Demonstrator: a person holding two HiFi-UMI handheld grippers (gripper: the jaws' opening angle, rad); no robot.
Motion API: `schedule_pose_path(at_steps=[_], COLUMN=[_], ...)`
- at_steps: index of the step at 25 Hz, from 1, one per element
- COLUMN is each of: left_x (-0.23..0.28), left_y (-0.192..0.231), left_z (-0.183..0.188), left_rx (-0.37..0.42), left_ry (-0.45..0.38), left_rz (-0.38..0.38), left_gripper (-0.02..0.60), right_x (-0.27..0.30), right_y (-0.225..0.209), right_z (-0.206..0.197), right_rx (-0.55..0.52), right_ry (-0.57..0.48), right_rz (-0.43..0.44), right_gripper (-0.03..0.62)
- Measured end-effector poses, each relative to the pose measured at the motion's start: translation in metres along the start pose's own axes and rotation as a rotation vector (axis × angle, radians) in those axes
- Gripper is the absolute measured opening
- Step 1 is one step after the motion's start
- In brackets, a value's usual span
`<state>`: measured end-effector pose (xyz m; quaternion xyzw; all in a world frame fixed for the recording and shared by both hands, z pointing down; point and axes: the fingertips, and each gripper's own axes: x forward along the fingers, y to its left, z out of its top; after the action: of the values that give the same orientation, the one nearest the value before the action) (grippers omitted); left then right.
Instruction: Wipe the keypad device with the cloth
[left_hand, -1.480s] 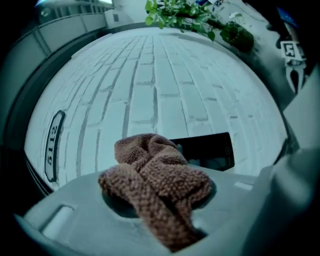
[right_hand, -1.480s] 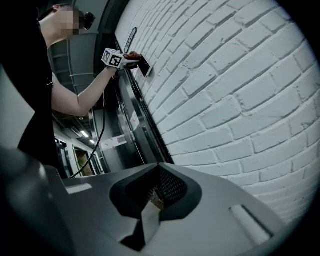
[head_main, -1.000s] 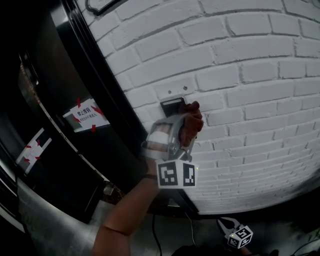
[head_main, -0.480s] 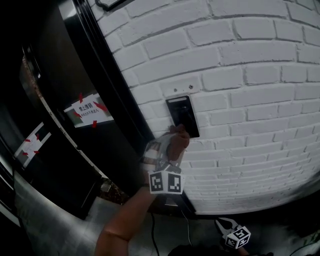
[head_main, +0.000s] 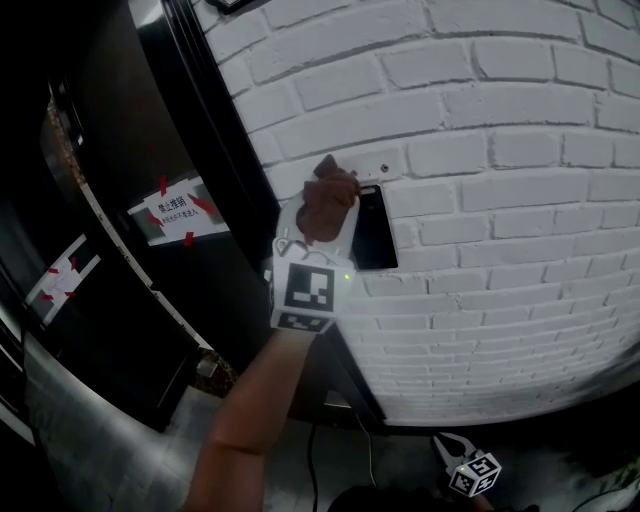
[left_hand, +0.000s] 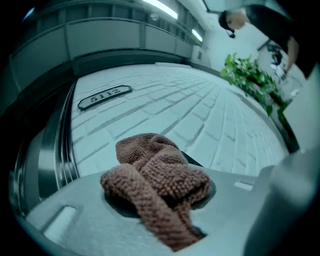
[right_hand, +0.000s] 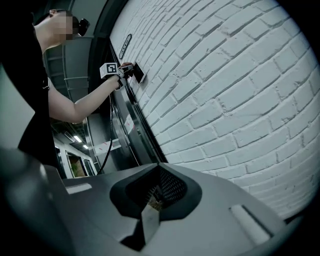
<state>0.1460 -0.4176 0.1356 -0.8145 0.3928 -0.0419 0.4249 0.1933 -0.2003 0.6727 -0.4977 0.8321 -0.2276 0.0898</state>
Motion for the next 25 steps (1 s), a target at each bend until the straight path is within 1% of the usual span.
schedule_pose_path(at_steps=[2, 4, 5, 6, 9, 12, 14, 15, 16, 18, 19, 20, 21, 23, 25], left_x=[-0.003, -0.008, -0.011, -0.014, -0.027, -0.038, -0.044, -0.047, -0.048, -0.047, -0.044, -0.040, -0.037, -0.032, -0.028], left_y=[0.009, 0.010, 0.004, -0.006, -0.043, -0.079, -0.098, -0.107, -0.116, -0.137, -0.145, -0.149, -0.149, -0.138, -0.114], left_z=[-0.008, -0.019, -0.026, -0.034, -0.065, -0.095, -0.108, -0.112, -0.113, -0.103, -0.094, -0.083, -0.073, -0.057, -0.046], left_rx=[-0.225, -0.455, -0.530, -0.570, -0.641, -0.744, -0.831, -0.895, -0.975, -1.156, -1.216, -1.225, -1.185, -1.043, -0.929], left_ry=[-0.060, -0.097, -0.095, -0.080, -0.007, 0.056, 0.082, 0.086, 0.077, 0.024, -0.010, -0.036, -0.049, -0.053, -0.065], left_rz=[-0.011, -0.019, -0.021, -0.023, -0.033, -0.037, -0.033, -0.040, -0.059, -0.133, -0.171, -0.198, -0.210, -0.201, -0.166], left_gripper=[0.138, 0.138, 0.138, 0.138, 0.138, 0.138, 0.138, 0.138, 0.138, 0.138, 0.138, 0.138, 0.138, 0.138, 0.138], right_x=[-0.007, -0.015, -0.018, -0.020, -0.021, -0.020, -0.017, -0.015, -0.012, -0.008, -0.005, -0.003, -0.001, -0.002, -0.007], right_y=[-0.004, -0.011, -0.015, -0.018, -0.022, -0.022, -0.021, -0.020, -0.018, -0.014, -0.012, -0.010, -0.008, -0.007, -0.010], right_z=[0.001, 0.001, 0.001, 0.001, 0.004, 0.005, 0.004, 0.003, 0.003, 0.002, 0.002, 0.003, 0.003, 0.004, 0.005], right_rx=[0.022, 0.059, 0.077, 0.090, 0.098, 0.092, 0.094, 0.093, 0.091, 0.084, 0.080, 0.075, 0.069, 0.063, 0.068], right_ry=[-0.013, -0.035, -0.047, -0.057, -0.070, -0.068, -0.060, -0.055, -0.050, -0.041, -0.037, -0.034, -0.032, -0.033, -0.035], right_rz=[-0.013, -0.027, -0.035, -0.042, -0.044, -0.036, -0.032, -0.029, -0.024, -0.011, -0.003, 0.003, 0.007, 0.006, -0.005], right_gripper=[0.000, 0.000, 0.000, 0.000, 0.000, 0.000, 0.000, 0.000, 0.000, 0.000, 0.000, 0.000, 0.000, 0.000, 0.000])
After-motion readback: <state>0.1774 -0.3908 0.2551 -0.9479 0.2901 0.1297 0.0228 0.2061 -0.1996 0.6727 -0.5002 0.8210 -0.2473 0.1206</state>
